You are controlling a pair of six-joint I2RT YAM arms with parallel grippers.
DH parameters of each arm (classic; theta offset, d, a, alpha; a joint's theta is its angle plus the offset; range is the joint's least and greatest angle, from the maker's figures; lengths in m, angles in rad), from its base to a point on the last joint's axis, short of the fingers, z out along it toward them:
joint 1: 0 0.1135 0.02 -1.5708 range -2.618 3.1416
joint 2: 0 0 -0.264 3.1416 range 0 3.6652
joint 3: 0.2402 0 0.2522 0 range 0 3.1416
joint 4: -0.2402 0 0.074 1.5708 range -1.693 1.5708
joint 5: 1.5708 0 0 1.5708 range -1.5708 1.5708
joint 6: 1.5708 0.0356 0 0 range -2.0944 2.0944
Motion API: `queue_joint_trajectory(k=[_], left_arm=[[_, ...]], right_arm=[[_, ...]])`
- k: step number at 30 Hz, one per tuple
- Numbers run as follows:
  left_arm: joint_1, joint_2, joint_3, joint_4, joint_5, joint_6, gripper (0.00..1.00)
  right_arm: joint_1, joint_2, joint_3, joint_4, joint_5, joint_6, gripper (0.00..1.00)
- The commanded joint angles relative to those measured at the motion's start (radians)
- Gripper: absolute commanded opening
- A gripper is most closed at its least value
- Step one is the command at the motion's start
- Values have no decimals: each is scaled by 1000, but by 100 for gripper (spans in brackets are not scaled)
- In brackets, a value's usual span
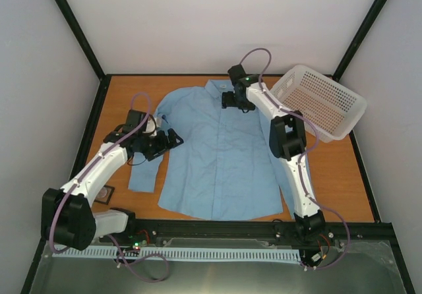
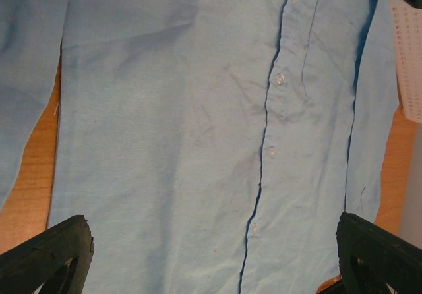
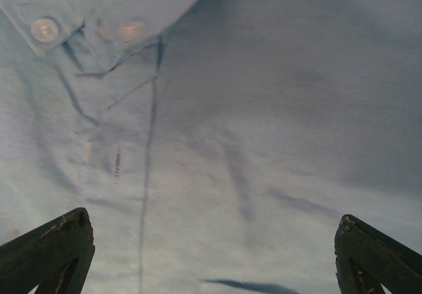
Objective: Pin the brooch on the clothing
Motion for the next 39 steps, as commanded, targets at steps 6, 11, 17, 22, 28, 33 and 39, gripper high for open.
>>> queue_joint_trajectory(k=[6,11,17,22,28,33,39], left_arm=[[6,-62,-3,-34,-26,7,100],[7,-85,1,-43,-43,-3,100],[6,-102,15,-54,-53,-17,100],[7,-88,27,-32,-46,-34,100],[7,-28,24,67,17,-54,100],[6,81,69,153,56,-56,100],[7,276,157,210,70,-61,100]], right_arm=[[101,142,146,-37,-39,39,97],[154,223,230,-20,-124,93,96],[208,285,308,57,-221,158,100],[219,275,400,158,-296,226,100],[169,97,397,103,-247,115,100],[137,-83,212,-25,64,-113,100],[95,-108,126,-57,388,-206,95]])
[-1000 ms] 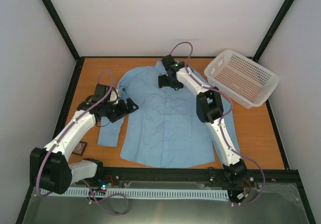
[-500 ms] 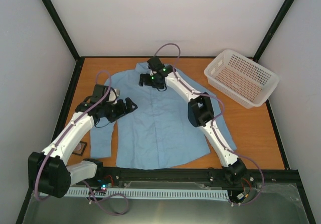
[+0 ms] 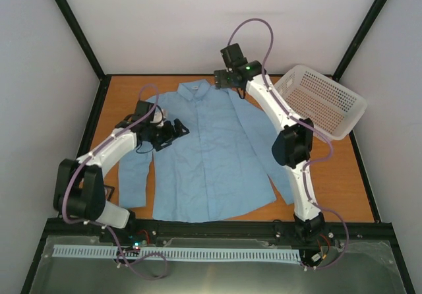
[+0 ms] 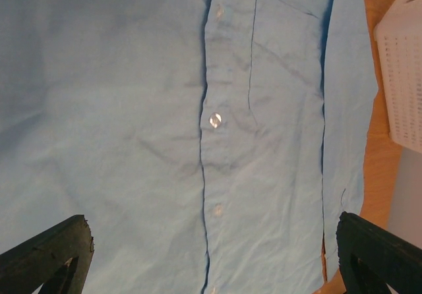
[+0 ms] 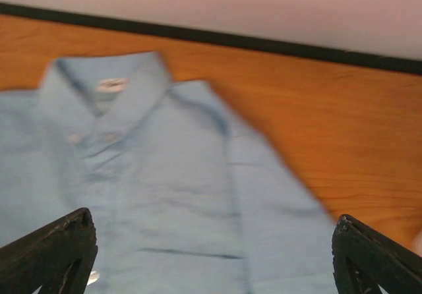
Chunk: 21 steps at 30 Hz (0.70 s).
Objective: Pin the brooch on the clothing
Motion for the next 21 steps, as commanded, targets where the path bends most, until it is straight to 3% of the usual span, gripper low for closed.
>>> queue_joint_trajectory(k=[1,9,16,21], left_arm=[[6,118,96,85,49,-21,100],[6,265,170,51,65,-33,100],[8,306,171,34,68,-6,100],[7,296,150,33,64,3,100]], right_arm=[[-23,54,-7,-64,285,-116,94],[-26,163,25,-55,252,-205,92],[-27,232,52,-45,257,-204,75],[-27,290,88,-37,255,-213,74]])
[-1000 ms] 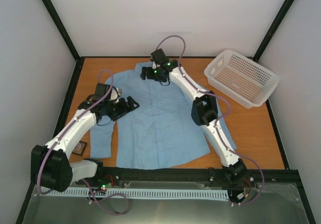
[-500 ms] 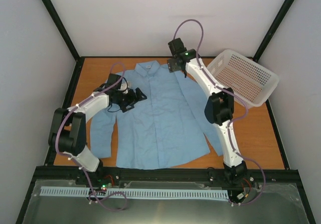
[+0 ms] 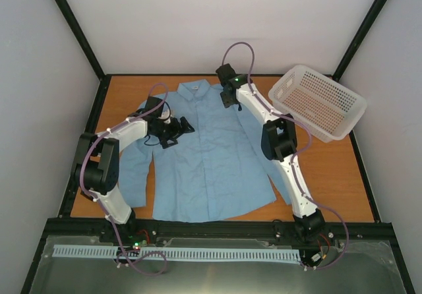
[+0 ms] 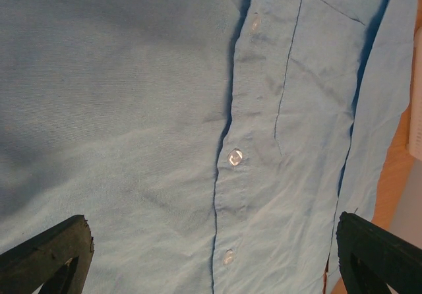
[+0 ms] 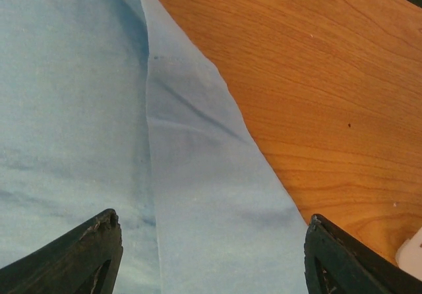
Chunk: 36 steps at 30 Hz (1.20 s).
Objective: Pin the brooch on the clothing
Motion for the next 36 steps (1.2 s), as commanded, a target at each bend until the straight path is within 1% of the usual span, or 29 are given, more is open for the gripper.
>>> queue_joint_trajectory(k=[1,6,14,18,20,23,24,27,29,31,32,34,36], left_arm=[[6,-7,6,-12,11,24,100],[8,-11,-14,-1,17,22,100],[9,-43,-78,19,9,15,100],[15,-57,-99,22,4,14,100],[17,-65,-110,25,1,14,100],[21,-76,-124,25,1,14,100],[22,-79,-127,25,0,14,100],[26,-89,-134,23,1,14,100],[26,-94,-137,19,1,13,100],[26,-99,-140,18,5,13,100],[26,-103,-141,17,5,13,100],[27,-108,-145,15,5,16,100],[28,-108,-149,9,5,21,100]], right_arm=[[3,49,56,16,15,-15,74],[3,82,74,44,34,-21,71],[-5,118,97,71,109,-27,68],[-23,127,110,67,138,-12,62],[-30,123,114,66,166,-6,55],[-43,120,117,87,193,-25,49],[-49,120,121,95,196,-34,45],[-65,122,132,127,220,-58,31],[-76,119,126,169,168,-100,23],[-79,124,124,221,207,-137,9],[-82,129,124,241,231,-154,5],[-95,135,123,287,253,-184,5],[-112,146,114,348,273,-225,10]])
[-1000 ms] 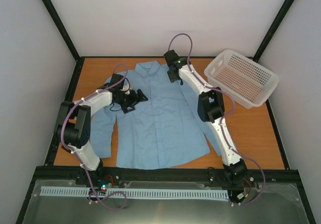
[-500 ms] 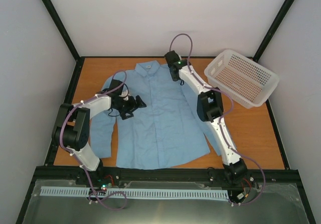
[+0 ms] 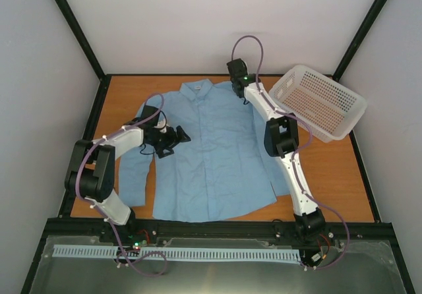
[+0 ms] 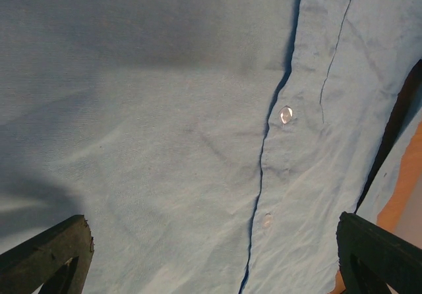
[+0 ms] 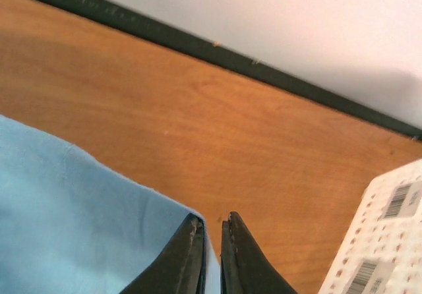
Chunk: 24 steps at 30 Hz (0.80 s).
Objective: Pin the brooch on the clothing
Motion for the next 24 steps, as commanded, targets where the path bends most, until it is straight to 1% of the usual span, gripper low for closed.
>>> queue_joint_trajectory(k=[1,3,7,9,11,14,16,19,20,21,24], left_arm=[[9,-29,-11,0,0,13,100],[9,-35,-21,-1,3,13,100],[9,-58,-37,-14,-2,11,100],[9,-70,-38,-21,1,10,100],[9,-83,-28,-33,9,11,100],[9,-116,-5,-51,9,14,100],[9,-134,23,-65,10,18,100],[9,-163,73,-78,17,28,100],[9,-170,88,-83,17,30,100],[9,-178,104,-92,12,31,100],[9,-215,124,-108,-14,27,100]], right_arm=[[-33,46,11,173,72,-109,10],[-49,70,21,242,89,-154,12],[-83,105,46,326,69,-195,27],[-97,118,61,331,29,-191,34],[-102,101,69,303,-31,-172,39],[-96,39,63,256,-110,-120,44],[-82,-19,53,222,-156,-78,45],[-51,-148,-4,192,-213,-12,54],[-46,-181,-8,166,-251,32,61],[-45,-206,5,130,-302,83,64],[-41,-258,57,-34,-459,235,67]])
